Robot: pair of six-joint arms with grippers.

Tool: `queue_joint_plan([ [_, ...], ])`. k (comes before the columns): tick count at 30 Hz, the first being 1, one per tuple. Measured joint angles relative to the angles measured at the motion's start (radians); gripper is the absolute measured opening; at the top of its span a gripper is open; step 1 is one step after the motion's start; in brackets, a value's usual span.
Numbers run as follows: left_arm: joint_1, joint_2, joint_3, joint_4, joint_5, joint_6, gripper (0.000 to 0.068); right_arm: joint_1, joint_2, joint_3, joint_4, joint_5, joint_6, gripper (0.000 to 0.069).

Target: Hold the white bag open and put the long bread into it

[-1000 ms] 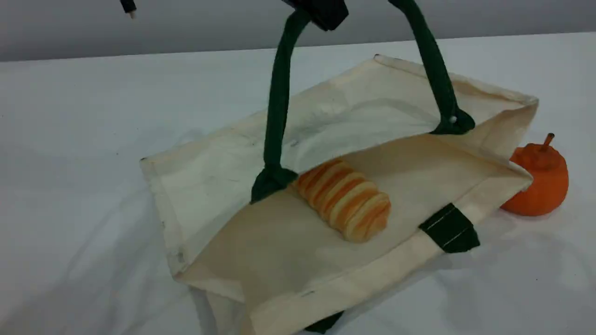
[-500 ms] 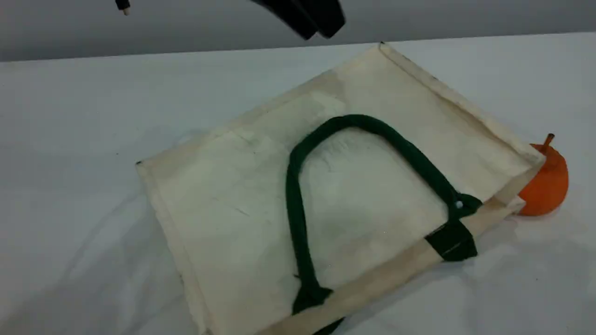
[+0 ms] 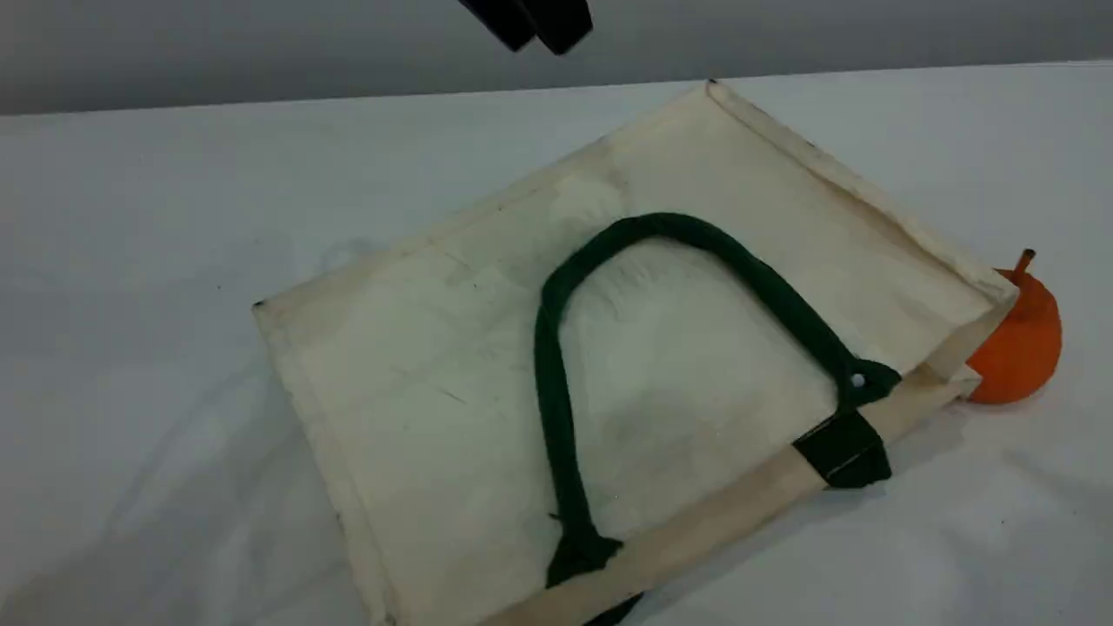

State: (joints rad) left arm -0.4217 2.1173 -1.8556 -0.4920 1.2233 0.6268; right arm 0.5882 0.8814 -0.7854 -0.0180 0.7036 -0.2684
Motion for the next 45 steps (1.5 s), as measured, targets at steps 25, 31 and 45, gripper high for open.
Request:
queue_joint_plan([
  [25,0.000,-0.370,0.384,0.098,-0.003,-0.036,0.0440,0.000,-0.273,0.000,-0.123,0.208,0.085,0.0480],
  [31,0.000,-0.540,0.554,0.130,-0.016,-0.037,0.0440,0.000,-0.322,0.000,-0.122,0.228,0.104,0.0470],
  [45,0.000,-1.042,0.930,0.127,-0.217,-0.087,0.0440,0.000,-0.422,0.000,-0.088,0.254,0.209,0.0470],
])
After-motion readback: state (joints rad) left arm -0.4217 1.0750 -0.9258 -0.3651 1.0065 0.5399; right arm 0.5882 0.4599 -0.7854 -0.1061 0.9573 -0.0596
